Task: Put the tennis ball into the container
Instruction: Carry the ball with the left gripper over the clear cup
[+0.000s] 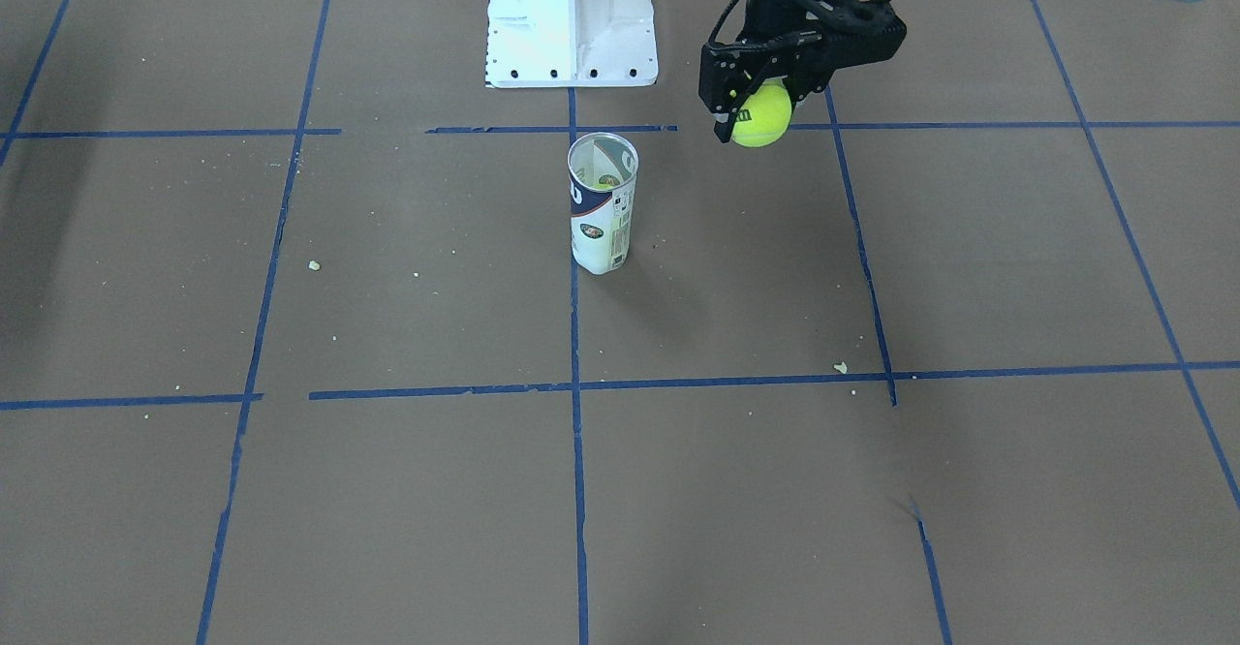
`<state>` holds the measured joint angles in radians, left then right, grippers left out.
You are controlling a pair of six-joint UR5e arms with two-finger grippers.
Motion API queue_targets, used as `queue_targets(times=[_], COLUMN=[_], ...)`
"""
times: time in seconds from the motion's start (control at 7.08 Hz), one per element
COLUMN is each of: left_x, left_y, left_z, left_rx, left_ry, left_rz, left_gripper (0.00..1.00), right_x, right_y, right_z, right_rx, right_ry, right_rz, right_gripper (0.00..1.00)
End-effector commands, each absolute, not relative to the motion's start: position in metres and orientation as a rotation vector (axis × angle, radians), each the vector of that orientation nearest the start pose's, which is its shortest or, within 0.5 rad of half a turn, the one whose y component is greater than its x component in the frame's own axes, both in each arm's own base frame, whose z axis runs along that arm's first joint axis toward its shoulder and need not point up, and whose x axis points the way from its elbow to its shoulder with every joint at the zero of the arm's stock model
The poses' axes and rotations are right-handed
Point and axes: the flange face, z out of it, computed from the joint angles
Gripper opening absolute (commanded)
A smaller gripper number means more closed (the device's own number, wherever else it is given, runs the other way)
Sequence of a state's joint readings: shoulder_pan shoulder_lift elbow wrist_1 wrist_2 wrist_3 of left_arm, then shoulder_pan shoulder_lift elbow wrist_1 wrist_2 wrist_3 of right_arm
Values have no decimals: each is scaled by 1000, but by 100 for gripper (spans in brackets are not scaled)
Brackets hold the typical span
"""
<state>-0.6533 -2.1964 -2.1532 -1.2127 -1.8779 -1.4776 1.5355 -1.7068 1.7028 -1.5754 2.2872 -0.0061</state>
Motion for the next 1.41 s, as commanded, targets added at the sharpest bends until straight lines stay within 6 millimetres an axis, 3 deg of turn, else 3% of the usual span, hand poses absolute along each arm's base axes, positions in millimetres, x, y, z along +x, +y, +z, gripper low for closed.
queue_targets(times=[0.0,0.42,0.71,0.99,1.13,1.27], left_x=[400,446,458,465,466,466], left_y=[-409,-429,-422,-414,-414,-414], left_z=[81,42,43,47,48,48], left_rx=[-7,-37,-46,-53,-54,-55], left_ry=[906,873,864,858,857,857], left_rz=[-426,-440,-423,-409,-408,-408], left_gripper=[9,10,14,25,40,63], right_x=[53,53,53,53,53,53], right_y=[-436,-436,-436,-436,-435,-436], right_z=[660,661,661,660,661,661], right_rx=[-16,-18,-18,-16,-19,-18], right_ry=[-716,-716,-716,-716,-716,-716], right_rz=[-37,-37,-37,-37,-36,-37], right_gripper=[100,100,100,100,100,100])
